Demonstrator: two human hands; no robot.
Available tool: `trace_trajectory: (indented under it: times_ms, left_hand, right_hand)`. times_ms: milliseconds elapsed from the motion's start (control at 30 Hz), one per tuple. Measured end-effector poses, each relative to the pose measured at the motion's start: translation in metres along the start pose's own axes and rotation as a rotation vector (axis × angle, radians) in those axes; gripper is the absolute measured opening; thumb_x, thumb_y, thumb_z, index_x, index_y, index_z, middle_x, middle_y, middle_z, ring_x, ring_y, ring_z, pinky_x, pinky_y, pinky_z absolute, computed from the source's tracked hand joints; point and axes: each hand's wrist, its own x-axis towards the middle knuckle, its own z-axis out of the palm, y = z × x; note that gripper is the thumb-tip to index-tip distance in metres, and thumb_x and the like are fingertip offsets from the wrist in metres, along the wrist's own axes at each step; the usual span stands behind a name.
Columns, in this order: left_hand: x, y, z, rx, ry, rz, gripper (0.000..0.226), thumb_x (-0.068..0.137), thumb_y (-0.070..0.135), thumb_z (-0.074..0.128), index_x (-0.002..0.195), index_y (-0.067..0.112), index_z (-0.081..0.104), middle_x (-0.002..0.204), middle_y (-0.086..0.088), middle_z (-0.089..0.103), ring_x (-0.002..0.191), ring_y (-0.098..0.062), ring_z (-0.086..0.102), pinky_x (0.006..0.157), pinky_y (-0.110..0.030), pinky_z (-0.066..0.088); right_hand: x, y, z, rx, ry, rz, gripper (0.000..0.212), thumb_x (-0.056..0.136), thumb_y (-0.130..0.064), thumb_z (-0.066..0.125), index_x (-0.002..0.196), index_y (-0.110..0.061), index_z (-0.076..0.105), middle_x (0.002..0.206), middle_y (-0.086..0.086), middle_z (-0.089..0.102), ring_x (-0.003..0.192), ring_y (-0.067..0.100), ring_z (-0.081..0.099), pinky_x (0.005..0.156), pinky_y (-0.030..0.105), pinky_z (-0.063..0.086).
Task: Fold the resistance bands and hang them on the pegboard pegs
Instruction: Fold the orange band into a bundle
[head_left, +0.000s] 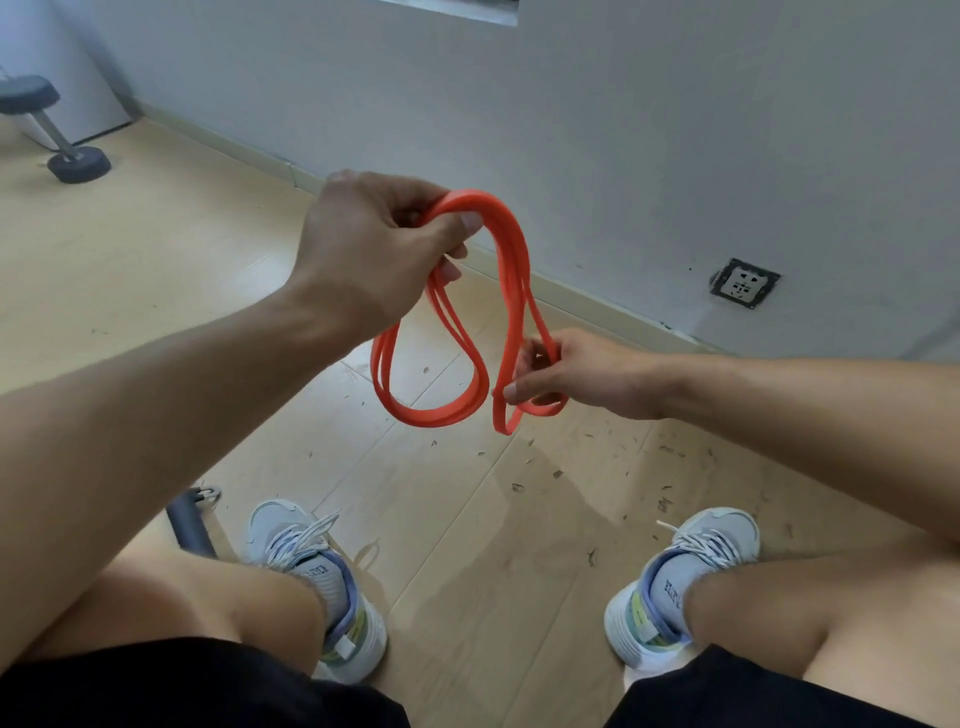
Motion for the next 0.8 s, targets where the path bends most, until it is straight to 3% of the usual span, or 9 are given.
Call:
trace_trajectory:
  times_ms: [67,200,267,333,433,500,700,800]
  left_hand:
    - [0.001,-0.003,-0.002,0.020,-0.010,0.001,0.023,0.090,0.030,0.073,0.109,0.018,0.076,0.079,0.005,0.074,0.068,-0.010,0.075,0.066,-0.018,0.061]
    - [0.001,-0.009,-0.006,0.118,-0.103,0.013,0.024,0.090,0.033,0.072,0.110,0.019,0.076,0.084,0.009,0.075,0.073,-0.004,0.074,0.071,-0.017,0.061]
    - [-0.001,-0.009,-0.006,0.187,-0.186,0.054,0.024,0.091,0.034,0.072,0.109,0.020,0.077,0.083,0.012,0.075,0.074,0.000,0.073,0.071,-0.015,0.059]
    - [-0.003,-0.007,-0.004,0.241,-0.249,0.108,0.020,0.092,0.034,0.071,0.106,0.022,0.078,0.080,0.012,0.075,0.074,-0.001,0.072,0.067,-0.013,0.057]
    - [-0.005,-0.002,-0.004,0.282,-0.273,0.149,0.014,0.093,0.035,0.069,0.102,0.026,0.076,0.078,0.013,0.073,0.070,-0.005,0.068,0.056,-0.013,0.049]
    - [-0.006,0.003,-0.006,0.265,-0.283,0.141,0.014,0.092,0.034,0.069,0.102,0.026,0.074,0.079,0.014,0.072,0.072,-0.001,0.067,0.058,-0.008,0.045]
    - [-0.003,-0.001,0.002,0.124,-0.335,0.128,0.014,0.093,0.030,0.068,0.103,0.025,0.074,0.082,0.014,0.074,0.083,0.002,0.070,0.069,-0.006,0.051]
    - [0.009,-0.030,0.025,0.026,-0.337,-0.020,0.013,0.089,0.033,0.071,0.101,0.028,0.072,0.082,0.014,0.076,0.084,0.001,0.071,0.070,-0.012,0.053]
  right_hand:
    - [0.002,-0.001,-0.004,-0.108,-0.012,0.019,0.017,0.092,-0.019,0.075,0.090,-0.005,0.064,0.096,0.009,0.074,0.092,0.022,0.071,0.090,0.039,0.056]
    - [-0.004,-0.015,-0.013,-0.479,0.044,0.098,0.055,0.080,-0.044,0.085,0.119,-0.017,0.057,0.122,0.001,0.064,0.109,0.020,0.062,0.090,0.034,0.055]
    - [-0.015,-0.032,-0.020,-0.402,0.155,-0.025,0.068,0.077,-0.047,0.085,0.133,-0.023,0.053,0.134,-0.002,0.059,0.120,0.019,0.058,0.099,0.036,0.052]
    - [-0.027,-0.050,-0.026,-0.309,0.227,-0.186,0.065,0.080,-0.042,0.083,0.135,-0.026,0.054,0.137,-0.002,0.060,0.126,0.019,0.057,0.107,0.039,0.050]
    - [-0.046,-0.069,-0.029,-0.192,0.256,-0.294,0.043,0.087,-0.033,0.079,0.125,-0.026,0.059,0.126,-0.001,0.068,0.117,0.018,0.064,0.101,0.034,0.052]
    - [-0.055,-0.073,-0.030,-0.171,0.308,-0.313,0.032,0.090,-0.030,0.075,0.118,-0.022,0.064,0.114,-0.001,0.073,0.106,0.018,0.071,0.094,0.031,0.057]
    - [-0.056,-0.070,-0.042,-0.190,0.352,-0.321,0.027,0.090,-0.034,0.076,0.112,-0.019,0.075,0.091,-0.011,0.074,0.085,0.004,0.072,0.073,0.014,0.053]
    - [-0.030,-0.042,-0.045,-0.173,0.371,-0.306,0.020,0.093,-0.034,0.072,0.108,-0.021,0.077,0.085,-0.011,0.073,0.080,0.005,0.070,0.071,0.015,0.051]
